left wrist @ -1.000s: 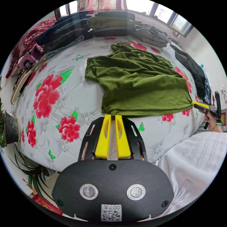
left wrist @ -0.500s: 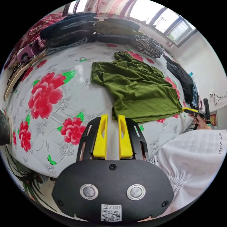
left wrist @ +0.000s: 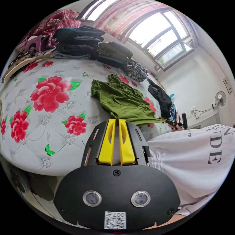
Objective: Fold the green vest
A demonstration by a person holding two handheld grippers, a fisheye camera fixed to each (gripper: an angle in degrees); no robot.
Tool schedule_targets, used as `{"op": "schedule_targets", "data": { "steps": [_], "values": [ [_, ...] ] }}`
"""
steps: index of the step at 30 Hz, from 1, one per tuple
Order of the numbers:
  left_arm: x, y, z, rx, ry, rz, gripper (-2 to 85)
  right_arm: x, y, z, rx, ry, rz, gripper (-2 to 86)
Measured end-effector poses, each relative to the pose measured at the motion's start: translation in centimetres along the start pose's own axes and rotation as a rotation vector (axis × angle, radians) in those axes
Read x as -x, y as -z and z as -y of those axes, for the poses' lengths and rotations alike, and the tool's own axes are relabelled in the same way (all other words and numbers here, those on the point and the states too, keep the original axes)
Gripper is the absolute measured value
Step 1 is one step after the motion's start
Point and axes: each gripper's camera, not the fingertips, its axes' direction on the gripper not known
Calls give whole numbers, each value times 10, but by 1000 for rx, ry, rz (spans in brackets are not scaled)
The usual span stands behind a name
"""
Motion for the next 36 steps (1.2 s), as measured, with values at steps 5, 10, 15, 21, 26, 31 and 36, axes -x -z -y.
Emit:
{"op": "schedule_targets", "data": {
  "steps": [5,10,15,21,26,31,36],
  "values": [
    [33,40,-46,-49,110,67,40,-12,-13,-20,60,-63,9,-3],
    [33,10,-58,110,74,134,73,-10,-20,-27,83,-58,30,-3],
    [-8,-38,-47,191,-81,142,98,-2,-17,-28,90,-27,23,-3],
    [-35,-78,-48,291,-220,247,93,-1,-12,-37,91,-19,20,-3],
    [3,-75,-54,362,-133,377,5,-7,9,-53,63,-21,13,-2],
    [69,-2,-62,195,67,-14,-2,-20,53,-72,-13,-36,78,-2],
    [135,58,-89,-29,260,-292,-4,-29,91,-91,-74,-52,144,-2]
  ]
}}
